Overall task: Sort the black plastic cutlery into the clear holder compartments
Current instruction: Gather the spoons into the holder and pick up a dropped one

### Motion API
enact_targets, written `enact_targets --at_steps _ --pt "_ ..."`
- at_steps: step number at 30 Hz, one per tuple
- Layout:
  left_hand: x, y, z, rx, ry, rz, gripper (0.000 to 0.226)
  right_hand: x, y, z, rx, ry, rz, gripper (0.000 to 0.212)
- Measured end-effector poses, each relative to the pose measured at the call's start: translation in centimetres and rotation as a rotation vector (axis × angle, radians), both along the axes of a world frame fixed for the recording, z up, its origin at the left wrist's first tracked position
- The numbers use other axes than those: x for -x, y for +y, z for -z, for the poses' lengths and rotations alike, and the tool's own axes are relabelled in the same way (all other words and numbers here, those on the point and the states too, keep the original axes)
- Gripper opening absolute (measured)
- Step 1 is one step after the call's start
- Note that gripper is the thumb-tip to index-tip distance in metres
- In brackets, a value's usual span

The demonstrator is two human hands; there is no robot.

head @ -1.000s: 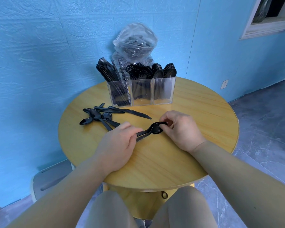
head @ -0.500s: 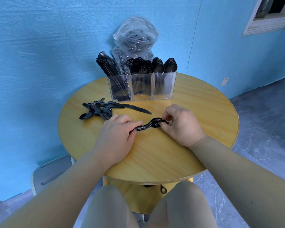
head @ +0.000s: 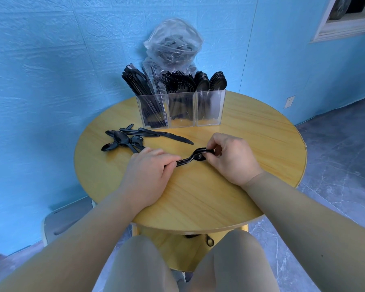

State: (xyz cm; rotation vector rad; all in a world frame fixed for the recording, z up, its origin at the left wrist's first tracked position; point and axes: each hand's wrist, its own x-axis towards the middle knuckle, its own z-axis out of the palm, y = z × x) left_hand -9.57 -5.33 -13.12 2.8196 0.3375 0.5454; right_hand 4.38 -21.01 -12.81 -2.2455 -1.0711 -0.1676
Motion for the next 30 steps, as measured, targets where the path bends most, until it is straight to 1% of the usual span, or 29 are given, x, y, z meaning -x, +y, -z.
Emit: enact_targets --at_steps 4,7,10,14,18,21,25,27,30 --pt "-0.03 0.09 0.1 0.019 0.01 -0.006 0.03 -0.07 0.09 0.01 0.051 0.001 -0.024 0.014" --pt "0.04 0.01 0.05 0.034 -0.008 0.004 0.031 0.0 -0.07 -0.03 0.043 -0.017 -0.035 0.014" --pt "0.12 -0.02 -0.06 0.035 -0.002 0.039 0.031 -0.04 -0.07 -0.06 0.03 0.007 -0.019 0.016" --pt "0.05 0.04 0.1 0.039 0.009 0.064 0.031 -0.1 0.07 -0.06 0.054 0.008 -0.003 0.015" --pt "0.0 0.03 0.14 0.062 0.011 0.039 0.033 0.02 0.04 -0.01 0.036 0.005 -0.046 0.023" --pt "0.01 -0.09 -0.04 0.05 0.031 0.033 0.032 -0.02 0.05 0.05 0.021 0.007 -0.047 0.02" --pt "0.12 -0.17 -0.16 0.055 0.018 0.046 0.032 -0.07 0.09 0.09 -0.034 -0.043 -0.063 0.011" --pt "0.07 -0.14 -0.08 0.063 0.012 0.04 0.03 -0.03 0.11 0.09 -0.003 -0.055 -0.076 0.008" --pt "0.01 -0.16 0.0 0.067 0.013 0.036 0.029 0.11 0.1 0.03 0.067 -0.035 -0.085 0.01"
